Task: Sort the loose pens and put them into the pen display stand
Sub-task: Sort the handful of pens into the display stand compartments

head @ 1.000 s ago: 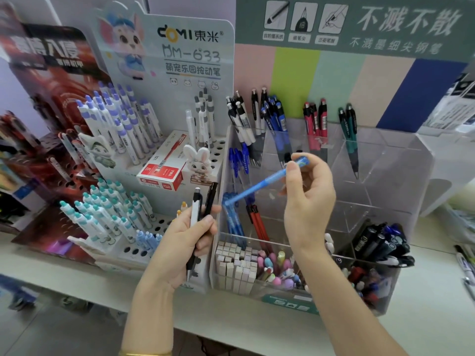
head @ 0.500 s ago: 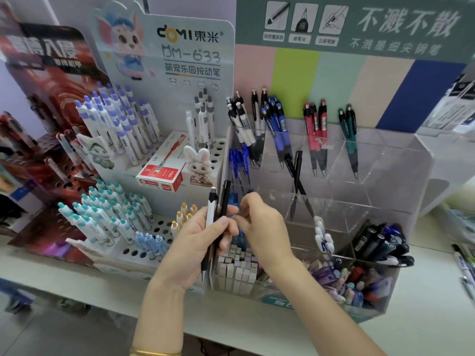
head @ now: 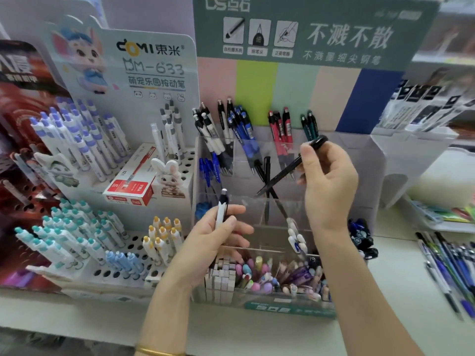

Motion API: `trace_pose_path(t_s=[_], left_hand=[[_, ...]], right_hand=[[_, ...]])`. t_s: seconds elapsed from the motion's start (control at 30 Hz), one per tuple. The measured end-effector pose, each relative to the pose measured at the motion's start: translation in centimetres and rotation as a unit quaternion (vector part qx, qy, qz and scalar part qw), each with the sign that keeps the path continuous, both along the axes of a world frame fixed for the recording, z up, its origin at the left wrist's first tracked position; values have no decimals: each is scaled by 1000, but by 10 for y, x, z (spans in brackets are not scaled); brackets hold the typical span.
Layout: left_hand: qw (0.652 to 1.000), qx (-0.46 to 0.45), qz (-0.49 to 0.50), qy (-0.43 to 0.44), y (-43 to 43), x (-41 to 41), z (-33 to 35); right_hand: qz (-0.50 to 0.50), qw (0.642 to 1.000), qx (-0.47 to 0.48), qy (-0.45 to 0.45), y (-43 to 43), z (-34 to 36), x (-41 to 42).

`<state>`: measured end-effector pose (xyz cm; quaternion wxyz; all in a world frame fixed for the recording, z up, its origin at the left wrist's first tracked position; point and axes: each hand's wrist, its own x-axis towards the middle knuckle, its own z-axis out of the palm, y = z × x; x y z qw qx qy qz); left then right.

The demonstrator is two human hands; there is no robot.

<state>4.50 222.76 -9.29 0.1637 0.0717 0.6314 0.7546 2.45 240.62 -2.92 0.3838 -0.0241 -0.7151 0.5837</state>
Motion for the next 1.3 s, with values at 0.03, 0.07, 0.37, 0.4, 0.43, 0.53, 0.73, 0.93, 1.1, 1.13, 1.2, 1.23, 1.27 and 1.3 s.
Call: trace_pose_path(t_s=[0.03, 0.07, 0.37, 0.4, 0.43, 0.53, 0.73, 0.93, 1.1, 1.13, 1.2, 1.23, 1.27, 1.3], left_hand=[[1000, -15, -2, 9, 2, -1, 0], [999, -27, -6, 16, 4, -2, 0], [999, -18, -43, -1, 17, -3, 5], [999, -8, -43, -6, 17, -3, 5], [999, 2, -43, -11, 16, -3, 6], [999, 9, -43, -13, 14, -1, 6], [997, -28, -57, 34, 15, 1, 5], [997, -39, -56, 42, 25, -2, 12], [999, -1, 42, 5, 19, -15, 25], [998, 11, 59, 6, 16, -18, 27], [997, 29, 77, 9, 11, -20, 33], [996, 38, 81, 10, 8, -20, 35], [995, 46, 83, 10, 6, -21, 37], [995, 52, 84, 8, 4, -20, 37]], right_hand=[[-37, 998, 32, 30, 6, 2, -3], [-66, 994, 77, 45, 9, 2, -5], [-82, 916, 353, -174, 5, -37, -28], [-85, 910, 356, -194, 5, -40, -30], [-84, 906, 359, -207, 5, -43, -31], [-72, 923, 334, -175, 9, -47, -24], [96, 975, 155, -130, 4, -29, 12], [212, 944, 169, -189, -6, -21, 15], [117, 992, 54, -17, -19, 31, -18], [91, 993, 62, 29, -25, 44, -27], [48, 987, 115, 100, -40, 62, -45], [31, 982, 142, 118, -48, 67, -55], [21, 978, 167, 123, -55, 70, -63], [15, 975, 191, 116, -61, 71, -71]])
